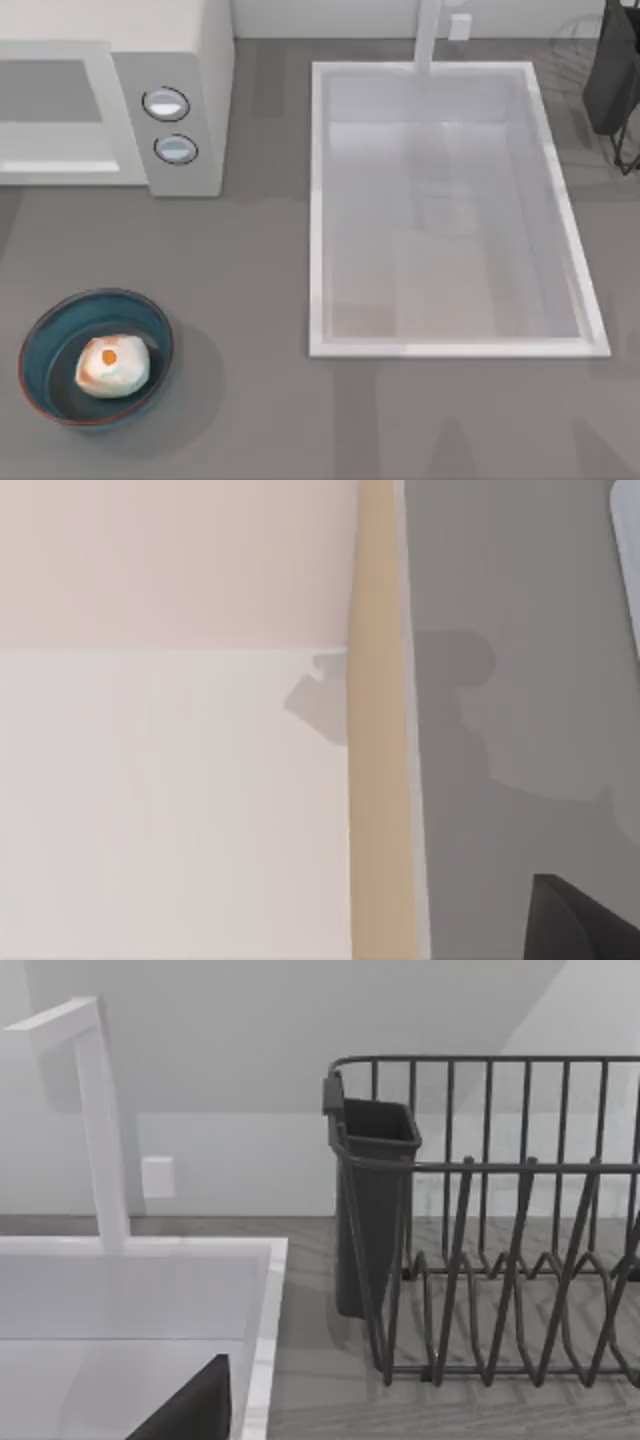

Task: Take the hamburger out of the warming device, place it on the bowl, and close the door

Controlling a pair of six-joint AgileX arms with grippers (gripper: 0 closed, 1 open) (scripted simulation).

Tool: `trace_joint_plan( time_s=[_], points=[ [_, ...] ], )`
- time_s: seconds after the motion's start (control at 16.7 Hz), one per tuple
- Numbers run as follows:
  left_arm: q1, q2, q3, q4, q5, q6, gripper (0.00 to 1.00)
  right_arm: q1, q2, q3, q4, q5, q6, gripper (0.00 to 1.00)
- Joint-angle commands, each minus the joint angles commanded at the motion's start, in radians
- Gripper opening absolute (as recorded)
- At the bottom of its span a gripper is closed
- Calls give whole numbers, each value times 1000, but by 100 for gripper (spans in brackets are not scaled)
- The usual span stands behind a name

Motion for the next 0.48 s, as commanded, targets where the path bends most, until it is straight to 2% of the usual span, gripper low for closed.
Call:
trace_joint_plan(
  time_s=[0.3,0.48],
  points=[
    [-4,-1,-6,5,-3,0,0,0,0,0,0,0,0,100],
    [-4,22,-61,77,-2,0,0,0,0,0,0,0,0,100]
  ],
)
